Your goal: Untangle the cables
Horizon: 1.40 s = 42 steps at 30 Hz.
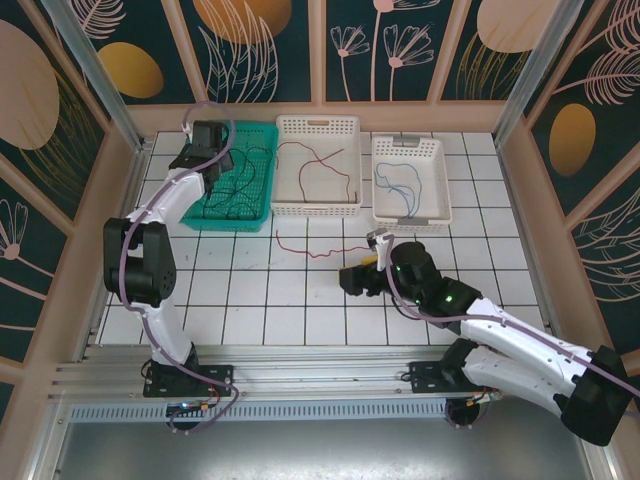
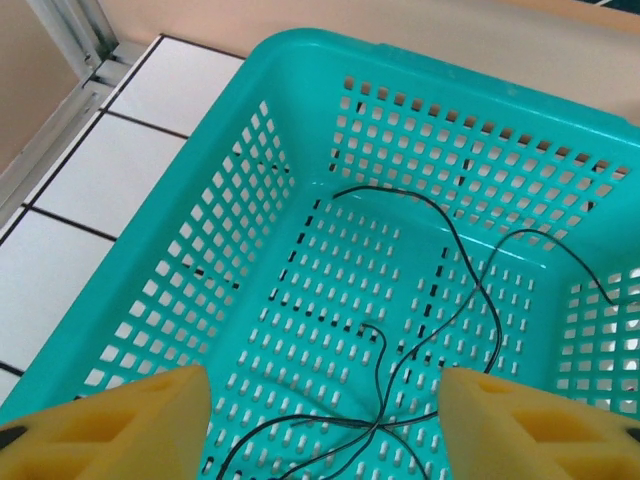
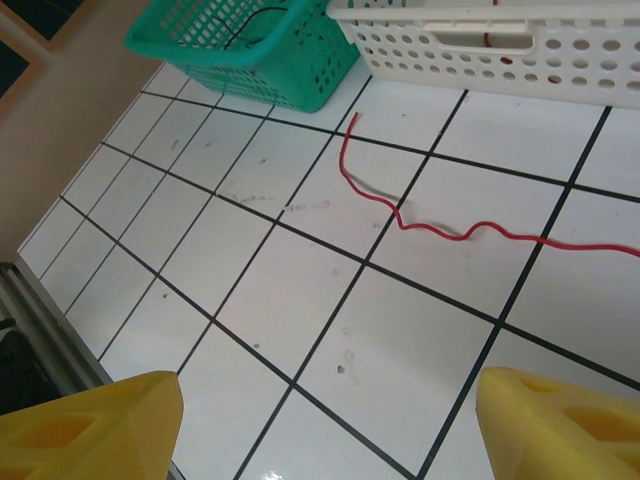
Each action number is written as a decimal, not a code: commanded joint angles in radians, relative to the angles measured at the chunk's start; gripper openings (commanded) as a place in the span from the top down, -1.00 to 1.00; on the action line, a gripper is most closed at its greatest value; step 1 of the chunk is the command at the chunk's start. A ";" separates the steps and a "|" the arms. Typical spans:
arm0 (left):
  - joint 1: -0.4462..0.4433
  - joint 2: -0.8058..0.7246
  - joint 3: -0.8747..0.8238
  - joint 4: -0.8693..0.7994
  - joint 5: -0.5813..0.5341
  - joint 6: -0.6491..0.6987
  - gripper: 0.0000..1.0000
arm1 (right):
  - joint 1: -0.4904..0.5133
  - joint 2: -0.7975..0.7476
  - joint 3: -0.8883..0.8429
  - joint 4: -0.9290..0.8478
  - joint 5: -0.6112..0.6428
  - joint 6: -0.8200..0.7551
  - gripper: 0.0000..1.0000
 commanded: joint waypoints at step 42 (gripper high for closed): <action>0.004 -0.823 -0.610 0.222 0.145 -0.175 -0.97 | 0.057 1.037 0.569 -0.075 0.388 -0.385 -0.47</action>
